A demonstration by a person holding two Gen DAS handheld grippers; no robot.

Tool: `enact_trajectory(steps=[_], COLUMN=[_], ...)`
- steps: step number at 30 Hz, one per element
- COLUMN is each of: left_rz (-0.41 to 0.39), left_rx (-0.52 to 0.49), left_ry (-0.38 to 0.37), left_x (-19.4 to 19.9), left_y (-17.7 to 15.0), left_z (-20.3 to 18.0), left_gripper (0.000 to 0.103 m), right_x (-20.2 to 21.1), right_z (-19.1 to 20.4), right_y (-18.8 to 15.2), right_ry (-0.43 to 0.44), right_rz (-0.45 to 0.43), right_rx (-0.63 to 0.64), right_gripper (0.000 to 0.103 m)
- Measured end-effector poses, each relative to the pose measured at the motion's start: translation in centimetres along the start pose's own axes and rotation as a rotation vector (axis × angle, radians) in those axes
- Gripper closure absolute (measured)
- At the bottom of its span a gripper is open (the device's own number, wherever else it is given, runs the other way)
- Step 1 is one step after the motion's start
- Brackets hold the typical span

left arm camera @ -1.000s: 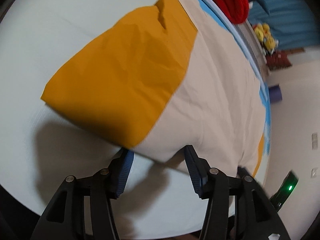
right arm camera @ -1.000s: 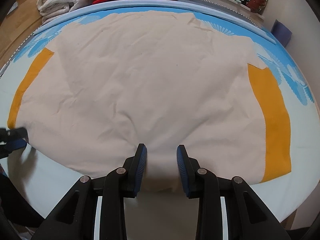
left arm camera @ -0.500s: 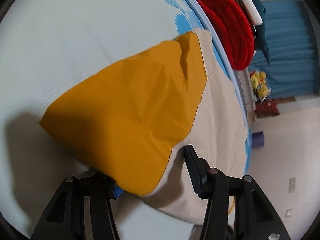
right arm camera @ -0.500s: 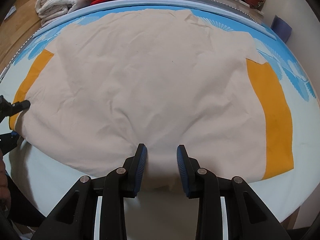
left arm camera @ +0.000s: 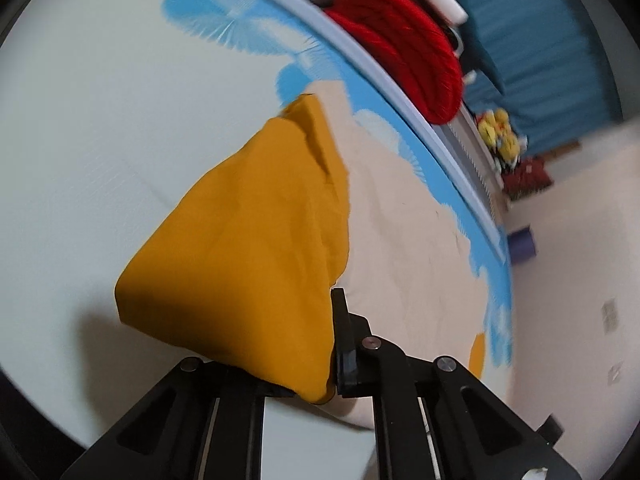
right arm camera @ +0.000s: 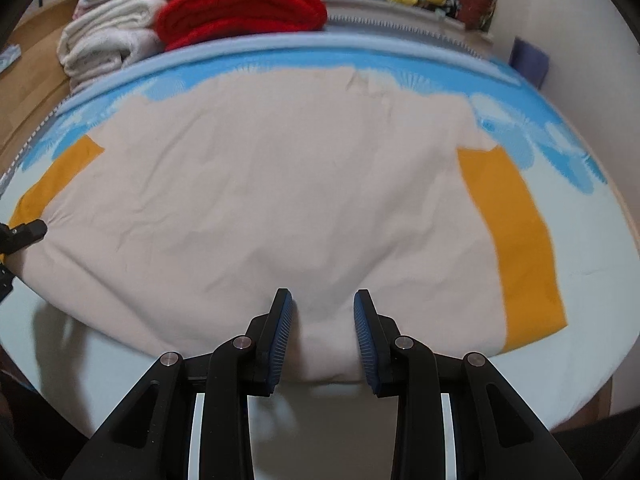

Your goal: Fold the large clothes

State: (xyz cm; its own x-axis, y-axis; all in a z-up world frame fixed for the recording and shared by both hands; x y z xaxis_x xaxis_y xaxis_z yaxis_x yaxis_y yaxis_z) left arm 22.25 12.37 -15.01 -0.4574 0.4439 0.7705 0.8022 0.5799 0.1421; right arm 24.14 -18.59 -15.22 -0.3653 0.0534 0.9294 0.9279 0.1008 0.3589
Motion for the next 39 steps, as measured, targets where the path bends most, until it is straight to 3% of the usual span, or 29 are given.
enact_trajectory(steps=[4,8,11,13,17,20,24,26,29,32,36,39], left_rz=[-0.004,-0.030,-0.059,-0.063,-0.098,-0.099,-0.119,-0.125,-0.125,-0.120,-0.093,-0.064], left_rx=[-0.172,-0.286,-0.345,-0.329,-0.309,-0.359,-0.467,-0.515,-0.581,-0.653,-0.769,-0.867], left_ry=[0.095,0.147,0.180,0.213,0.194,0.223,0.253,0.256,0.258,0.250,0.210,0.163], left_x=[4.2,6.8,6.7,6.0,6.2,5.6,4.6,4.0,2.8,1.3,-1.2,-3.4], left_y=[-0.1,-0.7,-1.5,-1.8,-1.1,-1.5,-2.6,-3.2,-4.4,-5.8,-8.7,-11.6], left_z=[-1.4,-1.5,-1.0,-0.2,-0.8,-2.2,-5.4,-7.2,-9.9,-13.1,-18.5,-23.1], left_gripper=[0.094,0.094,0.094,0.094,0.094,0.094,0.094,0.095,0.095,0.095,0.096,0.096], right_x=[2.4,2.7,-0.5,-3.2,-2.4,0.6,7.1,10.7,13.8,14.1,13.4,14.4], right_z=[1.9,4.2,6.7,7.8,6.6,4.2,-1.6,-5.8,-10.7,-15.5,-20.6,-23.1], right_y=[-0.6,-1.7,-3.4,-4.4,-3.1,-0.2,5.9,8.4,9.4,8.8,6.9,6.6], right_ry=[0.004,0.022,0.056,0.119,0.209,0.209,0.203,0.151,0.055,0.019,0.105,0.070], right_rz=[-0.052,-0.044,0.077,0.195,0.237,0.162,-0.029,-0.143,-0.252,-0.277,-0.217,-0.242], right_rx=[-0.012,-0.006,0.067,0.099,0.041,0.037,0.028,0.057,0.094,0.024,-0.164,-0.177], right_gripper=[0.070,0.070,0.070,0.069,0.069,0.069,0.069,0.066,0.060,0.059,0.059,0.059])
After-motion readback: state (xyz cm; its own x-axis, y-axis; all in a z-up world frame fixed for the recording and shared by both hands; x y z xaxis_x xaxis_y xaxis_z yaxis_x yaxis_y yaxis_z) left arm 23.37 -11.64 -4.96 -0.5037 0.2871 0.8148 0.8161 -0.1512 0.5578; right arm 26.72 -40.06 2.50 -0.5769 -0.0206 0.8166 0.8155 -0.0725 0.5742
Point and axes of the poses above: each gripper's, at about its wrist camera, not at the fingertips, and x roughly against the way its jaws point, z to its left, y to its top, the point moved 10 cm from there along -x, roughly the way its jaws point, and after that the axes turned 12 degrees about z, right-handed, at the moved point
